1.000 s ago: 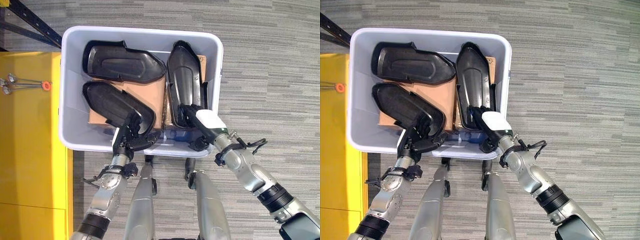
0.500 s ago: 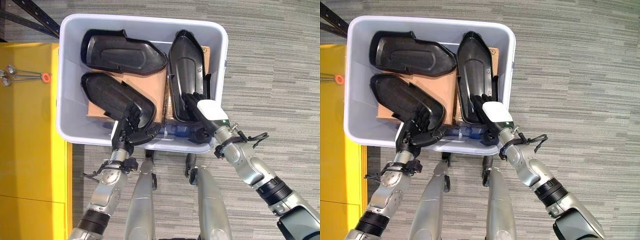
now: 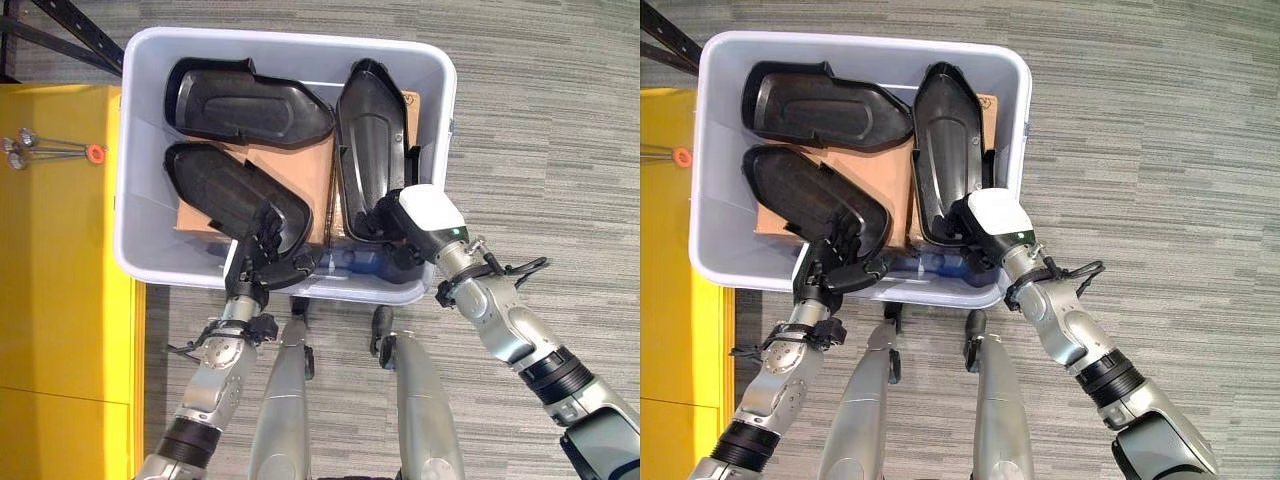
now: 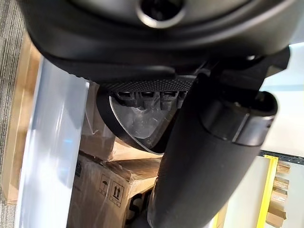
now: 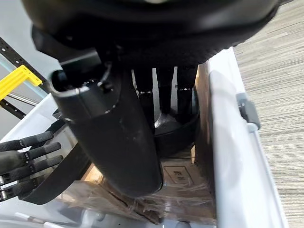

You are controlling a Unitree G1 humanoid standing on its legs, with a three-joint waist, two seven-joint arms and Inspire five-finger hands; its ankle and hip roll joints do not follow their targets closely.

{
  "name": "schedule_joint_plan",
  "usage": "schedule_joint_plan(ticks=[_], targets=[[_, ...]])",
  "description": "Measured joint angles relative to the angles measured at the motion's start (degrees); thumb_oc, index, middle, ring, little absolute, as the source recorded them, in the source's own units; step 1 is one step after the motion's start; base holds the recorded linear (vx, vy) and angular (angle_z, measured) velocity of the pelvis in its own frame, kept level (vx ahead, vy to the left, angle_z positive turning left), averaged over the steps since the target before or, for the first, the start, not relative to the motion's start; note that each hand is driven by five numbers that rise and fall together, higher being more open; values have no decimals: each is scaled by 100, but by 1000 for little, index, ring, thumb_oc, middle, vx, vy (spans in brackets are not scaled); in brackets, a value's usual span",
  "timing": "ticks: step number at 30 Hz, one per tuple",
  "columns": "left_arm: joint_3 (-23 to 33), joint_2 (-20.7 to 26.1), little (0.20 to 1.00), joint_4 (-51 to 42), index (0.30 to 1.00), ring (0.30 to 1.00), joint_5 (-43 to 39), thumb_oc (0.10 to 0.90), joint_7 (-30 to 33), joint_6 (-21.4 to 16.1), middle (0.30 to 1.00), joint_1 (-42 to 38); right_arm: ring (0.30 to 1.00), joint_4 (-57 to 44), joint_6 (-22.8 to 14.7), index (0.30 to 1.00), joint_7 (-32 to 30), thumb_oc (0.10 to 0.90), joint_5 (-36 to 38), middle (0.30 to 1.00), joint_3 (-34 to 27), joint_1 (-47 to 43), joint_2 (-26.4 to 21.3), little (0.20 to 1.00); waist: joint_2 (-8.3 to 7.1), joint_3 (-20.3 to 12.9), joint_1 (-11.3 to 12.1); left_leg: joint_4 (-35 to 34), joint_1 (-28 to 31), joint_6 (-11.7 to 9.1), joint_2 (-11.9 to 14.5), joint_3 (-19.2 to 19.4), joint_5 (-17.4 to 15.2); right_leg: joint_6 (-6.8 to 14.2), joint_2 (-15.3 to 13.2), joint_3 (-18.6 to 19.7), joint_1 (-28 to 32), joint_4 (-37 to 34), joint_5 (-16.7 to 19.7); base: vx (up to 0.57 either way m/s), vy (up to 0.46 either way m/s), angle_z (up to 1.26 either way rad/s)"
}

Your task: Move parts from the plastic box to the shelf.

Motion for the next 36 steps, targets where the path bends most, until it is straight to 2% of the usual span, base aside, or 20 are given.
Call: schedule_joint_plan(ticks=[10,14,19,27,36], targets=[[-171,-3,1000,68,1000,1000,-1,900,-18,58,1000,37,300,87,74,300,136,400,-10,300,70,63,6,300,3,-1,52,-22,242,3,-3,-32,1,-2,-17,-62,301,-64,-1,0,2,2],[-288,-5,1000,215,1000,1000,-2,900,-33,161,1000,99,300,321,132,300,421,400,87,300,273,178,-4,300,3,-1,164,-144,610,9,-1,-22,-16,11,-16,-81,670,-183,-9,-1,1,1],[-270,-5,1000,288,1000,1000,-4,900,-45,179,1000,165,300,322,143,300,538,400,143,300,280,372,-3,300,1,-1,180,-222,816,16,-3,-24,-24,23,-18,-111,900,-282,-8,6,2,1],[-272,-2,1000,541,1000,1000,-16,900,-158,393,1000,383,300,320,167,300,574,400,266,300,242,426,-51,300,-5,1,218,-445,1607,13,2,-5,-45,62,-10,-148,1723,-555,-28,43,8,1],[-199,-3,1000,560,1000,1000,-16,900,-359,471,1000,502,300,232,102,300,742,400,346,300,162,426,-212,300,-10,-5,301,-532,2012,22,31,128,-121,71,12,-103,2132,-737,-31,65,10,-4]])
